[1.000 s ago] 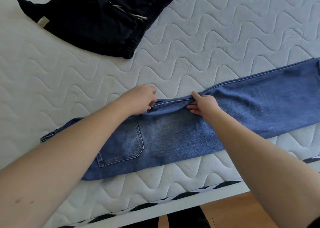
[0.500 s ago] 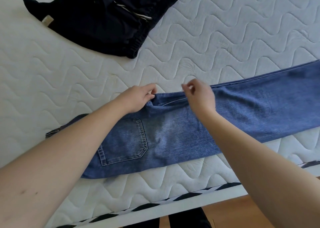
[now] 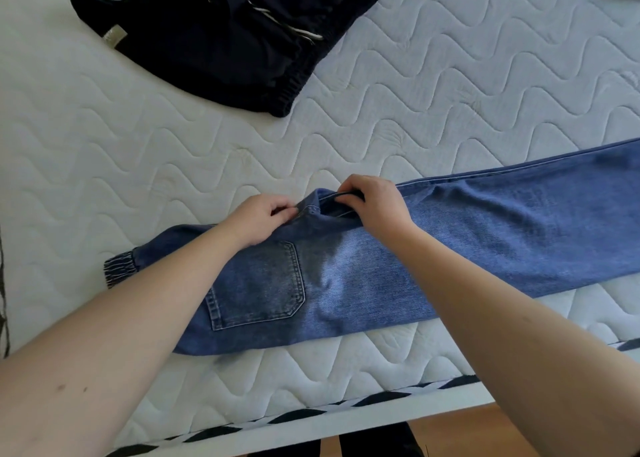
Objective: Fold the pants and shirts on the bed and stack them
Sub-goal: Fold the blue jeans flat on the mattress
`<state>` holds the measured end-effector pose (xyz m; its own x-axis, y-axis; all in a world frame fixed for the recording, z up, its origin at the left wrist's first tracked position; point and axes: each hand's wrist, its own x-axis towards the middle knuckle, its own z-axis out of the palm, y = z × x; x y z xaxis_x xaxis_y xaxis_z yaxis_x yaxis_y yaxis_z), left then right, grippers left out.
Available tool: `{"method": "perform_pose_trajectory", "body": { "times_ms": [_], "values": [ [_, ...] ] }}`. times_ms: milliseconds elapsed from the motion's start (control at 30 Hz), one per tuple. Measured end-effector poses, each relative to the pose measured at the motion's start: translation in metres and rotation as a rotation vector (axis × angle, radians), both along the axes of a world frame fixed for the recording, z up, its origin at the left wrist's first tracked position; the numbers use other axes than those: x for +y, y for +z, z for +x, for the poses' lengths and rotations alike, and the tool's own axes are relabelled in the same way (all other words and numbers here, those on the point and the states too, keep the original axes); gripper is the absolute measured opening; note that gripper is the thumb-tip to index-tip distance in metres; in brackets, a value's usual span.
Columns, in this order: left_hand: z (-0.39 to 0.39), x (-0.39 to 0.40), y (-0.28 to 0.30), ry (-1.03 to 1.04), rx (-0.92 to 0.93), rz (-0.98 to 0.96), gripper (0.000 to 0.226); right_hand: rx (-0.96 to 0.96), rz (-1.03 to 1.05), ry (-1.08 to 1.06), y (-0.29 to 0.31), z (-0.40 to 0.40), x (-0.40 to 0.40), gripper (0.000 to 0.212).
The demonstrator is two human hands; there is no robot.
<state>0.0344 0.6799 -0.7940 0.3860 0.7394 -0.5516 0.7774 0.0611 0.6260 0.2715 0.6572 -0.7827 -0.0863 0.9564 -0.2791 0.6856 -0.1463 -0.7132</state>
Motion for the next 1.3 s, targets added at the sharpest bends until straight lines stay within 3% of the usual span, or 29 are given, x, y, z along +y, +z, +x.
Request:
{"method": "perform_pose_trajectory", "body": {
  "times_ms": [200,533,800,1033,1300],
  "values": [
    [-0.004,0.000,-0.009,0.055,0.041,0.113,0.030,0.006,-0.032,-0.024,-0.002,0.000,0.006,0.006],
    [-0.013,0.006,-0.014,-0.032,0.085,0.139,0.022,0.037,-0.061,-0.041,-0.004,0.004,0.007,0.005],
    [-0.021,-0.001,-0.008,-0.178,0.204,0.330,0.025,0.050,-0.089,-0.058,-0.005,0.003,0.005,0.004],
    [-0.033,0.002,-0.013,-0.089,0.247,0.228,0.026,0.026,-0.100,-0.063,-0.005,0.006,0.005,0.005],
    [-0.048,-0.007,-0.015,-0.029,0.114,0.162,0.019,-0.067,-0.121,-0.149,-0.008,0.008,0.018,0.010]
  ]
}}
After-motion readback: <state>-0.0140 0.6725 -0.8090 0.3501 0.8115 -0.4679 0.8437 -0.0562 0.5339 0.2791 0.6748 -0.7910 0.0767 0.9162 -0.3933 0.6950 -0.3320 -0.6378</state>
